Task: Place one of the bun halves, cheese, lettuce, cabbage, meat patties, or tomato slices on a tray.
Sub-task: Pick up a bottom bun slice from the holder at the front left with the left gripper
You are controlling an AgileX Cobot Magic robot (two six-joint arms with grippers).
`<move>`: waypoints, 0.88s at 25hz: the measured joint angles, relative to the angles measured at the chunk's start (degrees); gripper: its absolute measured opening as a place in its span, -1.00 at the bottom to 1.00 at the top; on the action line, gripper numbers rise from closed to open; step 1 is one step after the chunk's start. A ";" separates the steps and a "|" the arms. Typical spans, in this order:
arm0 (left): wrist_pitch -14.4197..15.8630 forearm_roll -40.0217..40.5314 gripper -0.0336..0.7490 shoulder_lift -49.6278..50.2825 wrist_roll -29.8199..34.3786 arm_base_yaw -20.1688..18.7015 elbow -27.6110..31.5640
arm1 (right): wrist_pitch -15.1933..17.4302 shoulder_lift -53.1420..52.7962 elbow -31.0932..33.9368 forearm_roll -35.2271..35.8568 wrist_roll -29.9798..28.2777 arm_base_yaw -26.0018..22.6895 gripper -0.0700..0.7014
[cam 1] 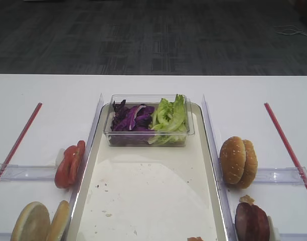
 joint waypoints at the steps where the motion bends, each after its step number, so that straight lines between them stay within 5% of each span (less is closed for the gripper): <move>1: -0.12 -0.39 0.28 1.57 0.00 0.00 -0.24 | 0.00 0.00 0.00 0.00 0.13 0.00 0.35; 9: -0.81 -1.35 0.28 12.09 0.48 0.00 -0.25 | 0.00 0.00 0.00 0.00 0.77 0.00 0.35; 22: -0.92 -0.06 0.28 13.10 -0.81 0.00 -2.96 | 0.00 0.00 0.00 0.00 0.77 0.00 0.35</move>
